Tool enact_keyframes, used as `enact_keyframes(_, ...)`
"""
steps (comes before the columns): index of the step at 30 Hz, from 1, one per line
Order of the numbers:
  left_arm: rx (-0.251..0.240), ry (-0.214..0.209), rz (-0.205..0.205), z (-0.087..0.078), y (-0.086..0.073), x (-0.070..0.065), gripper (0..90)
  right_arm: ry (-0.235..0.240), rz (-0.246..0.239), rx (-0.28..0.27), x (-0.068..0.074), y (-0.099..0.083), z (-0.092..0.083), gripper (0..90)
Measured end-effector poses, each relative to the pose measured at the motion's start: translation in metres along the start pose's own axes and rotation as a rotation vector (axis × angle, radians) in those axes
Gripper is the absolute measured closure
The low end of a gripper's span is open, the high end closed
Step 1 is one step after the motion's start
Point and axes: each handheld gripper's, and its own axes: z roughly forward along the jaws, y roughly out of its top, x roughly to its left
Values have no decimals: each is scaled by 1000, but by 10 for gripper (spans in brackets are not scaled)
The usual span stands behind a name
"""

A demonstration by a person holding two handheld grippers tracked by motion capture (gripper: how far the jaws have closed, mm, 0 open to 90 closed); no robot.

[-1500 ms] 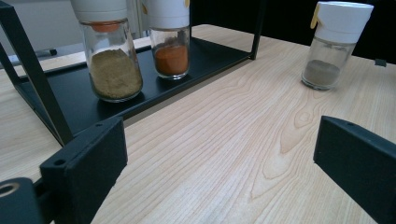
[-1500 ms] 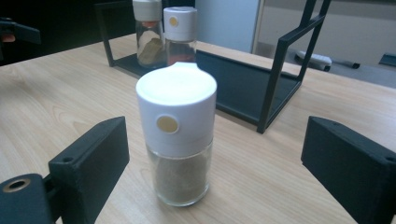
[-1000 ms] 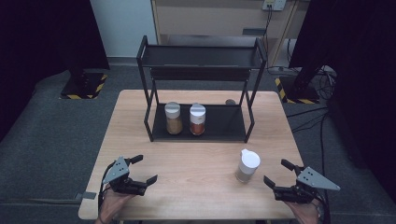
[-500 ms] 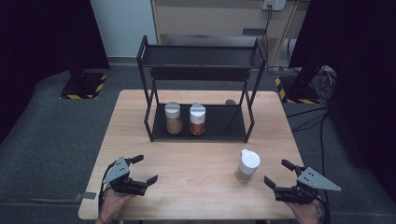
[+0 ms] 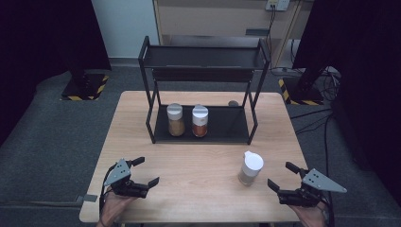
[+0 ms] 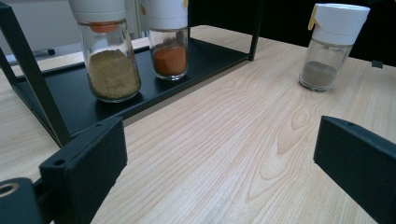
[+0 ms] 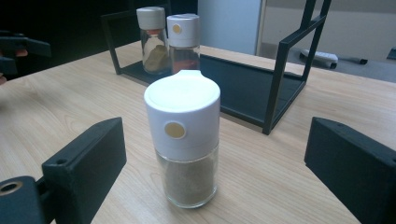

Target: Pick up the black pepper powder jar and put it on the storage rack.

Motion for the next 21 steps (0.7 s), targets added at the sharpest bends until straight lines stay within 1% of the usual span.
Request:
enact_keyframes(3,-2,8,8,0,1,-2,17,-2,3,-2,1,4,-1,57)
enact_keyframes(6,-7,13,2,-1,1,-3,17,1,-4,-1,2,9,-2,57)
enact_keyframes(8,-6,19,1,0,2,-5,18,10,2,-4,1,11,-1,57)
enact_keyframes(10,-10,22,-5,0,2,-6,18,23,3,9,1,16,0,62)
enact_keyframes(12,-8,29,-9,0,5,-8,19,32,-4,1,2,18,0,67)
enact_keyframes(20,-12,37,-1,1,11,-13,21,42,-15,33,6,31,13,61)
enact_keyframes(21,-6,39,7,0,13,-14,21,46,-16,34,6,32,15,61)
